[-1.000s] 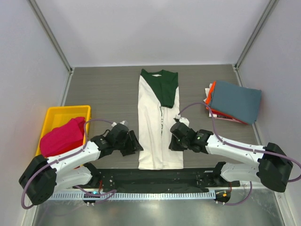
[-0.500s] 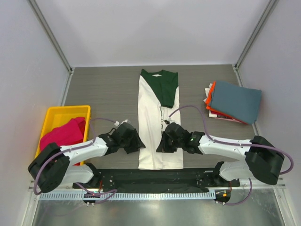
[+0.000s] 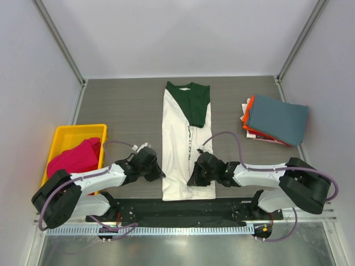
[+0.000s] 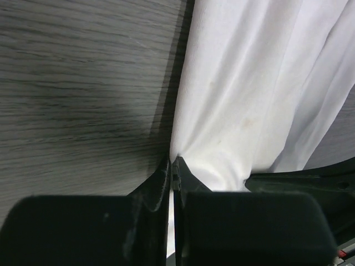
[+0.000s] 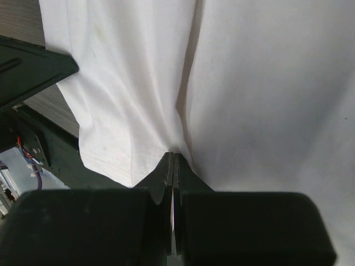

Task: Fold and stack the t-shirts
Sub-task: Fold the tshirt

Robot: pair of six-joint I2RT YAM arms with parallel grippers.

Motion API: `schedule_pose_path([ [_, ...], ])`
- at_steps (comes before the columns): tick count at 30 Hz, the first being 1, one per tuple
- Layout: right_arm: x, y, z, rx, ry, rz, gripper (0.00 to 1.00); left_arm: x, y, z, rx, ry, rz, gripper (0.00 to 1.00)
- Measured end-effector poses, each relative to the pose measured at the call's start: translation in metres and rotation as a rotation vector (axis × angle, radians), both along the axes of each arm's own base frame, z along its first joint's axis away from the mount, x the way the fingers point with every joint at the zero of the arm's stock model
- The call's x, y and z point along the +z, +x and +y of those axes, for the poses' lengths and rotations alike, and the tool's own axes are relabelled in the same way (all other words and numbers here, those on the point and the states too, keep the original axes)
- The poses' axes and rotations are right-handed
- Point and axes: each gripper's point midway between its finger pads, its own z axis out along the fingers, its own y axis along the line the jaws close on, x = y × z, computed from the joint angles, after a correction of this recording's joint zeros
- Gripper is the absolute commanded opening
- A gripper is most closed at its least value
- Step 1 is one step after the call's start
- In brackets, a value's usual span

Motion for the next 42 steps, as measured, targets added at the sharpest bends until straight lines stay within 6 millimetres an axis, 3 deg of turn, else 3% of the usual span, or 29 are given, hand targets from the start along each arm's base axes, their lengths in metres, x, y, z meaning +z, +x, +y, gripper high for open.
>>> schedule_pose_path([
  [2, 0.0, 0.0, 0.0, -0.003, 0.012, -0.003, 0.01, 0.001, -0.001, 0.006, 0.009, 0.014, -0.006, 0.03],
  [5, 0.001, -0.002, 0.0, 0.0, 0.021, -0.004, 0.05, 0.003, -0.003, 0.011, 0.009, 0.028, -0.017, 0.3],
  [10, 0.004, -0.009, 0.001, 0.02, 0.025, 0.001, 0.17, 0.007, -0.004, 0.01, 0.0, 0.024, -0.017, 0.47],
  [20, 0.035, -0.027, 0.019, 0.11, 0.095, -0.023, 0.15, 0.019, -0.03, 0.009, -0.093, 0.009, 0.016, 0.46],
  [24, 0.029, -0.042, 0.021, 0.143, 0.078, -0.007, 0.13, 0.023, -0.046, 0.004, -0.138, -0.013, 0.035, 0.45],
  [27, 0.013, -0.05, 0.014, 0.14, 0.034, 0.02, 0.14, 0.02, -0.058, 0.003, -0.16, -0.021, 0.052, 0.45],
  [29, 0.001, -0.055, 0.006, 0.128, 0.0, 0.045, 0.16, 0.015, -0.067, 0.005, -0.172, -0.013, 0.074, 0.45],
  [35, 0.004, -0.057, 0.008, 0.119, 0.012, 0.047, 0.27, 0.008, -0.085, 0.005, -0.196, -0.004, 0.123, 0.45],
  [38, 0.012, -0.055, 0.004, 0.103, 0.018, 0.027, 0.32, 0.008, -0.09, 0.002, -0.207, -0.007, 0.135, 0.44],
  [42, 0.037, -0.048, -0.008, 0.056, 0.049, -0.041, 0.38, 0.008, -0.095, 0.0, -0.208, -0.013, 0.152, 0.43],
])
